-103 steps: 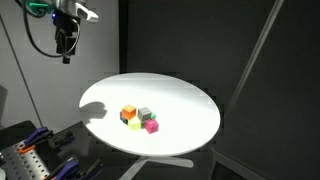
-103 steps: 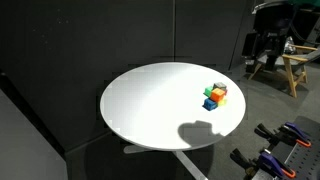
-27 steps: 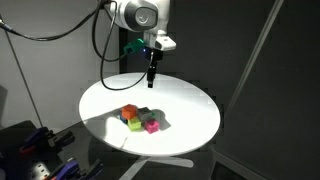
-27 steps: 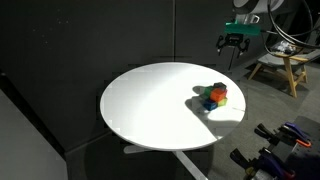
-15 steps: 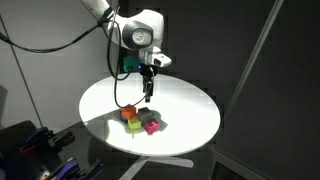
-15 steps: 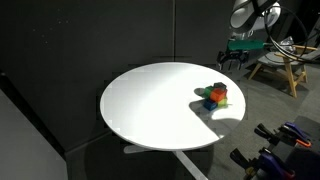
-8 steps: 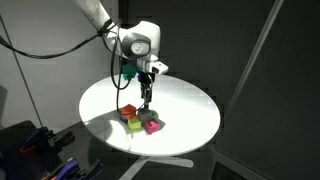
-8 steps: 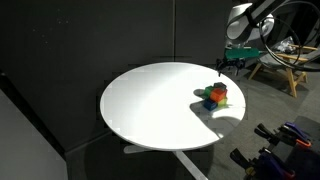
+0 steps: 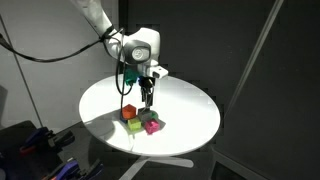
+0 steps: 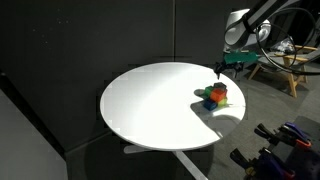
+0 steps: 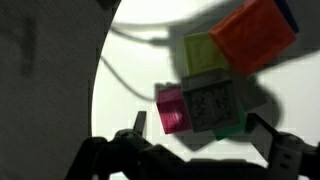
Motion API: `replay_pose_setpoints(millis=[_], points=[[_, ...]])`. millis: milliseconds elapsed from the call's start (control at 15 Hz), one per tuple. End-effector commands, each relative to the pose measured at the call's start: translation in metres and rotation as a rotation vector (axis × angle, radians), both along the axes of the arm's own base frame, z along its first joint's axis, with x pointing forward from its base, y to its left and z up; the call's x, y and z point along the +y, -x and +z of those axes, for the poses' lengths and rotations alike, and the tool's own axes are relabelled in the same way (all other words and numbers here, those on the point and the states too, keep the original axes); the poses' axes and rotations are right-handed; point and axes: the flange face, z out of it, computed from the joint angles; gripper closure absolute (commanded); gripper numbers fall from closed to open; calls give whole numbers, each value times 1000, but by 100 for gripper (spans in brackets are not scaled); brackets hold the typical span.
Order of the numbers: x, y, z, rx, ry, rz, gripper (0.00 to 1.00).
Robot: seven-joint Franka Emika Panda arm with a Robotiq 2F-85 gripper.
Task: Pick up the gray block and put it on the left side of the stacked blocks on the table, move the gray block a little to the right
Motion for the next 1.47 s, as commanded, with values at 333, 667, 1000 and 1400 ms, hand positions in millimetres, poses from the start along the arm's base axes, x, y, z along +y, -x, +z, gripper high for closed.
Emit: replay_pose_setpoints(millis=[333, 667, 1000, 1400], points=[[8, -16, -4, -8, 19, 38, 0], [16, -22, -13, 1, 24, 47, 0], [15, -24, -21, 8, 29, 52, 0], [12, -27, -26, 12, 33, 49, 0]])
